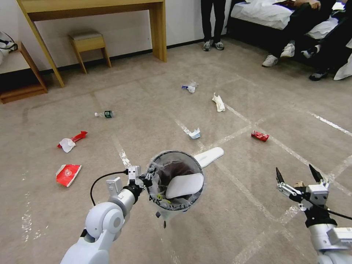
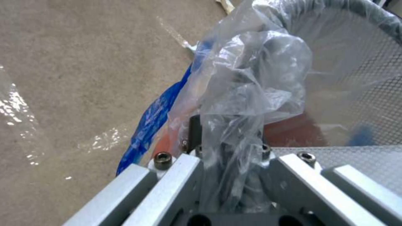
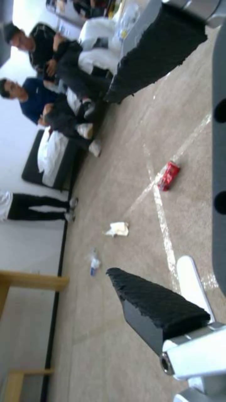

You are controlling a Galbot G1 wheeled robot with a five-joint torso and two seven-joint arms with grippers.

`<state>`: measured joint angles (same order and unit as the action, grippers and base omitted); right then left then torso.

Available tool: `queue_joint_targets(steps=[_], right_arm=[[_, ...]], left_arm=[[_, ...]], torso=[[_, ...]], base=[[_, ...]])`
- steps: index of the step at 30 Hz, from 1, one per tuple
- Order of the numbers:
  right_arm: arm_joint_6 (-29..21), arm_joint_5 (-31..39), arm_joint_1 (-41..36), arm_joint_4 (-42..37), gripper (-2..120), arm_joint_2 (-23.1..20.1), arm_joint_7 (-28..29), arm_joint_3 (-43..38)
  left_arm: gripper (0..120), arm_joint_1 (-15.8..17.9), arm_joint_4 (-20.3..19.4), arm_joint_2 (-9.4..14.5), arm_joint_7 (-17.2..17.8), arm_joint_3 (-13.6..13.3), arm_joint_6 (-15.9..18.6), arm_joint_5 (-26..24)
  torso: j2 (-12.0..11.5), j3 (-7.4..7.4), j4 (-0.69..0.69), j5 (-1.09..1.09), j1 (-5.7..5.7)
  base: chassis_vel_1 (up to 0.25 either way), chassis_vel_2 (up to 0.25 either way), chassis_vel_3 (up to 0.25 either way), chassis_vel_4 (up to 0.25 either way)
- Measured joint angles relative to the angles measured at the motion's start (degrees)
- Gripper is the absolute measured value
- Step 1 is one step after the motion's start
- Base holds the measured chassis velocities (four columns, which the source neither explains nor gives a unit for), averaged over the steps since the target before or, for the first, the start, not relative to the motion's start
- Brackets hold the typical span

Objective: Pick up the trash bin and place the garbage on the floor into it.

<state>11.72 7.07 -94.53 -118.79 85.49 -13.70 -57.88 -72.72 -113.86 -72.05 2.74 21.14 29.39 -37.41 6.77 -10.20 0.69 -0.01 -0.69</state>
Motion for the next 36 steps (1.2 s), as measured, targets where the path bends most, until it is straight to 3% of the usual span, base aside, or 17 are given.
queue_joint_targets(steps=[10,36], right_arm=[[1.77,-1.26,-0.91,0.39,100,2.76,0.54,-0.98],[1.54,-0.08,-0.74,1.39,100,-0.18,0.77,-1.02]], left_arm=[[1,-0.18,-0.21,1.47,-0.10,0.29,-0.23,0.05],[1,0.52,0.96,0.61,-2.77,-0.44,-0.62,5.94]], torso=[[0.00,0.00,0.00,0.00,0.00],[0.00,0.00,0.00,0.01,0.00]], base=[[0.000,0.000,0.000,0.000],[0.000,0.000,0.000,0.000]])
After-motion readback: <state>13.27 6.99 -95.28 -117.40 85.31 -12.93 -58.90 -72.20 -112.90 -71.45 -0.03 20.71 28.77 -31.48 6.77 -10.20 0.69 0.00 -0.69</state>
